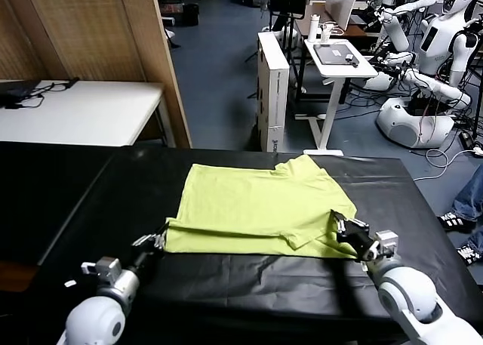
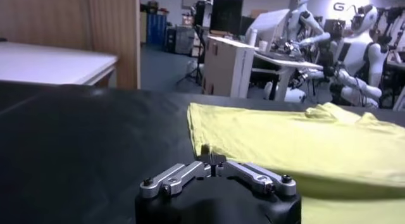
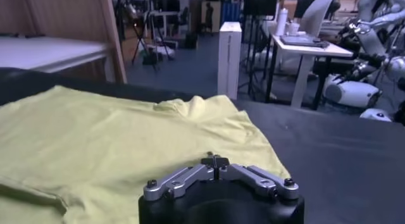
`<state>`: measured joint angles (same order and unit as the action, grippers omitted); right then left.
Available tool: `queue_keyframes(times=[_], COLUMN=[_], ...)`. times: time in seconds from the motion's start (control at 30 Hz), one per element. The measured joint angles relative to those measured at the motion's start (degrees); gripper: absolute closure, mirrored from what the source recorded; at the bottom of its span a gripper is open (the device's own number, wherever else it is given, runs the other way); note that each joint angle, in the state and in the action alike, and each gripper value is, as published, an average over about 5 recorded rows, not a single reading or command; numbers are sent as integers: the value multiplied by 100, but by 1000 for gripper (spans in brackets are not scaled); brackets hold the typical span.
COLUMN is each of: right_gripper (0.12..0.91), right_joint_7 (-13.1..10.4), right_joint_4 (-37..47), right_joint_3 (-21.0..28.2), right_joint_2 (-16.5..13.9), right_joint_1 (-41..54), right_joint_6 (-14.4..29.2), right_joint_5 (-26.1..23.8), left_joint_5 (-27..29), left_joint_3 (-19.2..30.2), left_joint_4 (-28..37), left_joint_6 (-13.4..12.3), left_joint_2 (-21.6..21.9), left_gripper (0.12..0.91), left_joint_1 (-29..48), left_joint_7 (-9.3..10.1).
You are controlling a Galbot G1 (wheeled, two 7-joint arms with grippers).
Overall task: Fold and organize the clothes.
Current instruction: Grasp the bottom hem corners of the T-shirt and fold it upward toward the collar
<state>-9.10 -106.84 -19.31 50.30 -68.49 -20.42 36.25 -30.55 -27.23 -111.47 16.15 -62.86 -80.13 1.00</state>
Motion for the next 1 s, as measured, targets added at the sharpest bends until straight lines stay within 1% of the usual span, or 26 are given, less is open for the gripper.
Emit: queue_keyframes(times=[0.13,0.3,0.33,0.4,0.43,0.5,0.53,0.57,0.6,0.63,0.67,0.77,0.8,0.83,0.93,0.97,1.0], right_gripper=[886,885,873,810,761,636,579,503,447,390,316,173,147,136,121,119,119], right_joint_7=[-33,14,27,50,61,91,108,129,147,159,166,181,190,201,249,264,279], right_joint_4=[74,63,44,-15,-54,-155,-217,-287,-363,-445,-532,-799,-885,-959,-1114,-1147,-1176], right_joint_3=[15,15,1,-48,-83,-165,-214,-268,-325,-390,-462,-697,-780,-859,-1089,-1158,-1224], right_joint_2=[27,26,19,-6,-25,-75,-105,-140,-177,-217,-263,-407,-452,-489,-552,-559,-563], right_joint_1=[74,75,61,17,-14,-92,-140,-196,-259,-331,-416,-719,-838,-956,-1325,-1440,-1552], right_joint_6=[-36,-140,-181,-272,-324,-438,-495,-551,-598,-636,-664,-694,-692,-688,-663,-655,-646], right_joint_5=[7,109,145,231,273,346,371,388,398,403,407,409,409,409,407,406,407], left_joint_5=[10,22,22,16,13,9,9,10,10,11,13,26,39,57,143,181,222], left_joint_3=[29,31,32,42,50,65,69,68,64,55,41,-24,-52,-79,-142,-153,-159], left_joint_4=[73,178,193,212,218,224,224,219,211,196,176,86,50,15,-90,-122,-150], left_joint_6=[2,-2,-2,12,28,64,83,98,110,122,136,175,184,190,192,189,186], left_joint_2=[9,6,6,4,0,-15,-25,-34,-41,-46,-49,-64,-76,-92,-154,-180,-207], left_gripper=[884,884,884,884,884,878,855,832,790,729,674,485,428,352,196,164,149], left_joint_1=[66,119,130,155,167,186,188,183,173,158,136,47,7,-38,-199,-259,-320], left_joint_7=[4,16,19,31,40,58,70,78,85,93,100,111,112,112,112,111,111])
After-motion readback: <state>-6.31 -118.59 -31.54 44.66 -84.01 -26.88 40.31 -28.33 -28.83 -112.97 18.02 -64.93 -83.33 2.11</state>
